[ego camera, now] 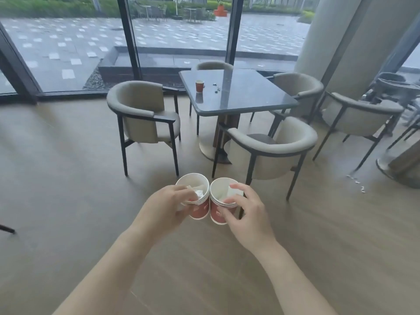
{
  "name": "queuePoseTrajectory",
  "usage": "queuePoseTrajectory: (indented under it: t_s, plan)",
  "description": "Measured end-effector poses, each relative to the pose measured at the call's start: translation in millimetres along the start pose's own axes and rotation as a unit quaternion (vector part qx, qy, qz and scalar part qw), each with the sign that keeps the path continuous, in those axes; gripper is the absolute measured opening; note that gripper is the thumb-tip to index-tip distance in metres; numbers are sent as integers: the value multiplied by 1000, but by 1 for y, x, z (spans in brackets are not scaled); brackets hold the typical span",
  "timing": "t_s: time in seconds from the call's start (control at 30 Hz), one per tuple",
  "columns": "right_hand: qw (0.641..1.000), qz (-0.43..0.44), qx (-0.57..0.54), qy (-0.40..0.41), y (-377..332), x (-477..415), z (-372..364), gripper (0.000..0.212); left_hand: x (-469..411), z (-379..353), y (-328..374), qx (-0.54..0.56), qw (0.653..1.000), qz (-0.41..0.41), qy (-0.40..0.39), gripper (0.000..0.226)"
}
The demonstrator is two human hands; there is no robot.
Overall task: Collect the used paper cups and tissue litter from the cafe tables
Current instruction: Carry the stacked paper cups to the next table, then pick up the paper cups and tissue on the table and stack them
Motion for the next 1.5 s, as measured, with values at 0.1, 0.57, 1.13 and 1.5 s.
queuePoseTrajectory:
  t_s: [0.1, 0.57, 1.13, 1.5]
  plan:
    - [1000, -9, -5, -10, 14, -62, -22, 9, -57, 5, -35, -5, 1000, 5, -15, 7]
    - [1000, 19, -2, 12, 107, -403, -104, 15, -363, -11, -215, -1, 999, 49, -5, 18]
    - [999, 32, 1, 32, 176, -769, -217, 14, -691, 0, -427, -14, 998, 50, 23, 21]
    - [998, -11, 8, 60, 218, -948, -277, 15, -858, 10, -550, 6, 999, 44, 3, 18]
Point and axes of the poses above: each hand's wrist, its own x-axis away from the middle knuckle, its own z-axis out of the back of the hand, y = z × x, the point moved 6 cm from there along -x, towards the middle knuckle, and after that the axes turned 2 degrees about -z, right-handed, at the moved point
